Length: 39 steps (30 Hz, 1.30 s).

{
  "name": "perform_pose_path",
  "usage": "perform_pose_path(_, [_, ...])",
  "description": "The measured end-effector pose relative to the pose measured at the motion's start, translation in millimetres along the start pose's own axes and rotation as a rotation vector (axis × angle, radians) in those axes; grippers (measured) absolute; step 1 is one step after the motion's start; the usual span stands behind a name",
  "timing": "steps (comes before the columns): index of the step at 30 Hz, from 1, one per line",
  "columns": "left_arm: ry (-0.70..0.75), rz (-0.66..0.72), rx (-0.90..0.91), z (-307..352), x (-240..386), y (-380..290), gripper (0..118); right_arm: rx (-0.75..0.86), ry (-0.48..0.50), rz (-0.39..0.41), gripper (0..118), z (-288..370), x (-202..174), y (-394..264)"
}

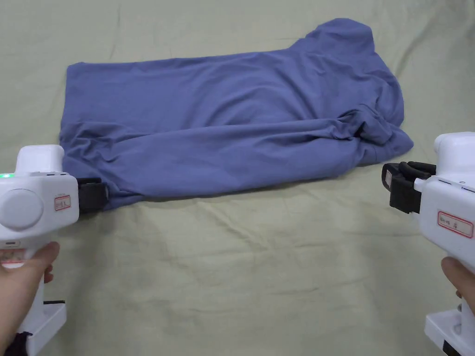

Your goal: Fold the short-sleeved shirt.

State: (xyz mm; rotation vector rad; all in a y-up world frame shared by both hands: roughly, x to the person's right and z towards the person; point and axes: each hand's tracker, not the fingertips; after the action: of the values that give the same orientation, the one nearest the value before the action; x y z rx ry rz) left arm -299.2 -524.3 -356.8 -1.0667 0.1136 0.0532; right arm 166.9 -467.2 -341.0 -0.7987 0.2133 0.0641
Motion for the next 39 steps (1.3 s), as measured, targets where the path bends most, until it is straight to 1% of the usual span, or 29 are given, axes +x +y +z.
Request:
perform_pose_path(1, [-0.042,0.008,-0.017,-3,-1,0,5,-0.008,0.000,0.002,3,-3,-1,0])
perform_pose_path(2, [0.025,0.028,0.044,3,0,-1,5,-0.015,-0.001,0.005,3,-7,-2,0])
perform_pose_path(3, [-0.022,0.064,0.061,4,0,-3,4,-0.020,-0.002,0.008,3,-10,-2,0])
perform_pose_path(4, [-0.029,0.073,0.026,6,0,0,4,-0.025,0.000,0.009,3,-13,-3,1])
perform_pose_path(9, [-0.017,0.032,0.074,24,-2,5,4,-0.034,0.001,0.012,3,-35,10,14])
perform_pose_path(10, [-0.022,0.038,0.076,28,-4,7,4,-0.046,-0.016,-0.012,29,-47,22,19])
perform_pose_path(11, [-0.030,0.051,0.078,26,-4,8,4,-0.095,-0.036,-0.027,78,-60,30,22])
perform_pose_path(12, [-0.038,0.060,0.079,27,-5,9,4,-0.127,-0.044,-0.039,111,-73,39,24])
perform_pose_path(13, [-0.040,0.060,0.081,27,-5,9,4,-0.100,-0.060,-0.048,118,-81,48,25])
perform_pose_path(14, [-0.037,0.059,0.079,27,-4,9,4,-0.115,-0.080,-0.083,118,-95,61,25])
perform_pose_path(15, [-0.034,0.054,0.071,27,-5,11,5,-0.170,-0.089,-0.115,118,-109,71,26])
perform_pose_path(16, [-0.032,0.046,0.067,27,-4,11,5,-0.205,-0.089,-0.144,118,-120,79,27])
perform_pose_path(17, [-0.025,0.036,0.062,26,-2,11,4,-0.225,-0.067,-0.151,115,-130,84,27])
perform_pose_path(18, [-0.020,0.026,0.059,24,-1,10,5,-0.214,-0.064,-0.139,107,-135,85,29])
perform_pose_path(19, [-0.017,0.018,0.054,21,2,8,4,-0.219,-0.048,-0.111,86,-139,83,30])
perform_pose_path(20, [-0.014,0.012,0.051,20,3,7,4,-0.225,-0.021,-0.082,82,-143,80,31])
perform_pose_path(21, [-0.012,0.005,0.050,19,4,7,4,-0.231,-0.067,-0.038,80,-144,73,32])
perform_pose_path(22, [-0.010,0.001,0.047,18,4,8,5,-0.229,-0.070,0.013,66,-139,66,34])
perform_pose_path(23, [-0.011,0.000,0.046,20,2,11,4,-0.226,-0.030,0.030,52,-135,64,37])
perform_pose_path(24, [-0.011,0.000,0.047,20,2,12,4,-0.216,-0.037,0.038,27,-130,62,38])
perform_pose_path(25, [-0.013,-0.001,0.045,22,2,14,4,-0.194,-0.012,0.064,18,-125,60,40])
perform_pose_path(26, [-0.016,-0.004,0.046,24,1,16,4,-0.174,-0.022,0.045,18,-115,54,40])
perform_pose_path(27, [-0.014,-0.002,0.051,27,0,19,5,-0.177,-0.052,0.082,18,-109,50,42])
perform_pose_path(28, [-0.020,0.002,0.059,31,-2,21,4,-0.175,-0.041,0.087,18,-104,48,44])
perform_pose_path(30, [-0.039,0.005,0.075,40,-7,25,4,-0.158,-0.016,0.063,18,-93,51,42])
perform_pose_path(33, [-0.046,-0.009,0.083,45,-18,25,4,-0.137,0.016,0.002,18,-70,55,36])
perform_pose_path(35, [-0.052,-0.026,0.081,50,-26,26,4,-0.131,0.011,-0.007,18,-50,55,27])
perform_pose_path(38, [-0.004,-0.075,0.068,53,-32,20,4,-0.145,0.008,-0.018,18,-32,55,13])
perform_pose_path(39, [-0.013,-0.072,0.057,51,-34,18,4,-0.155,0.007,-0.022,18,-29,55,8])
